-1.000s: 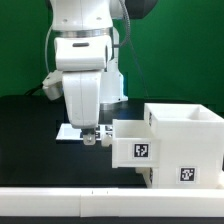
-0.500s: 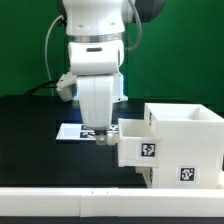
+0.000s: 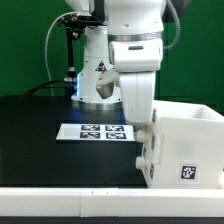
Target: Assemble drawer
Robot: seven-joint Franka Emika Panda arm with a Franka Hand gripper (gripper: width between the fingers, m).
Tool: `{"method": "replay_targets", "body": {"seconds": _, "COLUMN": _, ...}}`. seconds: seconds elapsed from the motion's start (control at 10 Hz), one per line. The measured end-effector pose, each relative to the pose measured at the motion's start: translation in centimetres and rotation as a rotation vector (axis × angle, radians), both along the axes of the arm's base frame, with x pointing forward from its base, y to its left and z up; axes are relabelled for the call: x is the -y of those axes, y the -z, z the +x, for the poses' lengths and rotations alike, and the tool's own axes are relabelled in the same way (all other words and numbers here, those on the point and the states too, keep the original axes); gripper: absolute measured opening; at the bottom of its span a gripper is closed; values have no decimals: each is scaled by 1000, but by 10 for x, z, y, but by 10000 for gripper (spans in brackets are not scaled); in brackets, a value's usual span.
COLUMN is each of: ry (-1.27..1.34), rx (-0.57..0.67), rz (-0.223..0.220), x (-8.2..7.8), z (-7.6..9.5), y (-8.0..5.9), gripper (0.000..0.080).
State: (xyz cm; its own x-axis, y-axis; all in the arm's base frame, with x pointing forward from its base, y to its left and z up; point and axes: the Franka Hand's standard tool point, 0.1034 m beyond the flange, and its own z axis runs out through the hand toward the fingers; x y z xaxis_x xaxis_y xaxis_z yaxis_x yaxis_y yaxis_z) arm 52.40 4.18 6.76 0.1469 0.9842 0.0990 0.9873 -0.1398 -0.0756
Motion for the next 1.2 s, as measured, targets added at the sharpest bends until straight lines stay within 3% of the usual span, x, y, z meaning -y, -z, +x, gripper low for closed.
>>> {"method": "replay_targets", "body": {"seconds": 0.4, "ry": 13, "rx": -7, "rz": -2, "x": 1, "z": 0, "y": 1, "gripper": 649}}
{"method": "replay_targets", "body": {"seconds": 1.0, "ry": -16, "rx": -5, "rz": -12, "x": 43, "z": 6, "y": -4, "gripper": 649}}
{"method": "replay_targets", "body": {"seconds": 1.2, "ry": -13, "rx": -4, "rz": -13, "x": 45, "z": 7, "y": -4, "gripper": 649}}
